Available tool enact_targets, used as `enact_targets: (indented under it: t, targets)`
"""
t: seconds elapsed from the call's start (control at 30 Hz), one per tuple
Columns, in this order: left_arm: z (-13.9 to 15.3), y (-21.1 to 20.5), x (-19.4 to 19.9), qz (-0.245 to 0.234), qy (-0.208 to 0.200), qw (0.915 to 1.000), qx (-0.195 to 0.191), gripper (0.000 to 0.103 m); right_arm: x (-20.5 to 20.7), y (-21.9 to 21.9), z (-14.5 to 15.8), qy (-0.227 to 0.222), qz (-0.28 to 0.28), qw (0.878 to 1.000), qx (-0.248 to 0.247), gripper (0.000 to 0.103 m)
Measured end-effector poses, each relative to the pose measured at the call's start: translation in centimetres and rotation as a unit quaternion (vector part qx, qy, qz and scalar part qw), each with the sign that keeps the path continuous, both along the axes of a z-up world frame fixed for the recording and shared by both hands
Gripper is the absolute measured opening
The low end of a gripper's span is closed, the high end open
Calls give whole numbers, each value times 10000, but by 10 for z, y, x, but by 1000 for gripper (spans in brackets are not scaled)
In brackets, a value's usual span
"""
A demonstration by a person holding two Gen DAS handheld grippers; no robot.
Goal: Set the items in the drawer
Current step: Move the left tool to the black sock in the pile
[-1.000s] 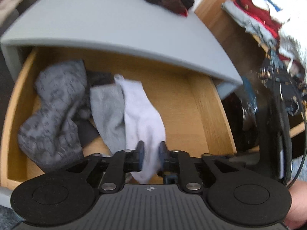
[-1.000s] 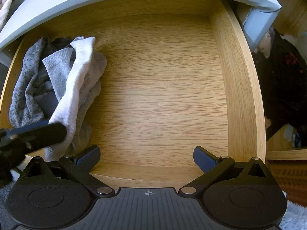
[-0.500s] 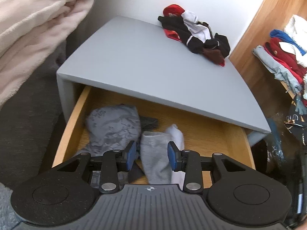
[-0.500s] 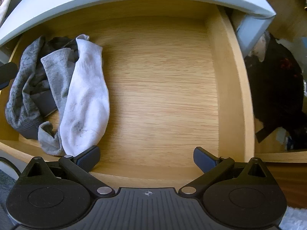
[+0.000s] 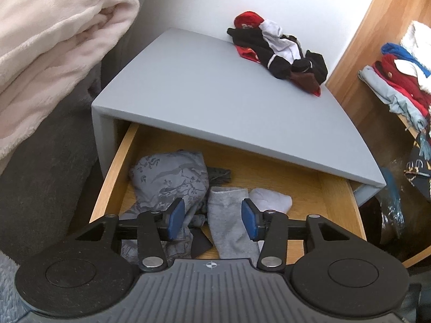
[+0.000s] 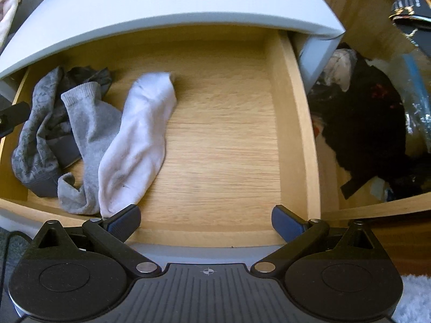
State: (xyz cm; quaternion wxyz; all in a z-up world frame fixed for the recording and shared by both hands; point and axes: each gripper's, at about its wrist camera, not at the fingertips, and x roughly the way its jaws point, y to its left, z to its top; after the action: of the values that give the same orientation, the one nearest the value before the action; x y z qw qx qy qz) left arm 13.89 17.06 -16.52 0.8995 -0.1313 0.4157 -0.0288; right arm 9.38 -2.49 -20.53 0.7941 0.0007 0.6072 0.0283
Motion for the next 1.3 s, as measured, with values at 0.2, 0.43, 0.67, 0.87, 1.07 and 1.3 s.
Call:
enact_targets:
  t: [0.2, 0.43, 0.67, 0.87, 1.07, 1.3]
  targets:
    - [0, 1, 0, 65, -16, 10000, -7, 49, -6, -4, 7, -114, -159, 9998, 56, 103]
    - [1, 2, -1, 189, -1, 9998, 34, 50, -7, -4, 7, -128, -166, 9998, 47, 103]
    - [12, -3, 8, 242, -124, 9993, 241, 52, -8, -1, 8, -139, -193, 9997, -73, 103]
    - [53, -18, 48, -105, -915, 9948, 439, 77, -8, -2, 8, -120, -184, 9997, -54, 103]
    - [82, -37, 135, -390, -1163, 9920, 287, 79, -11, -1, 9, -203, -220, 9995, -94, 103]
    - [58, -74, 249, -118, -739, 9971, -128, 61, -9, 0, 9, -171, -203, 9996, -108, 103]
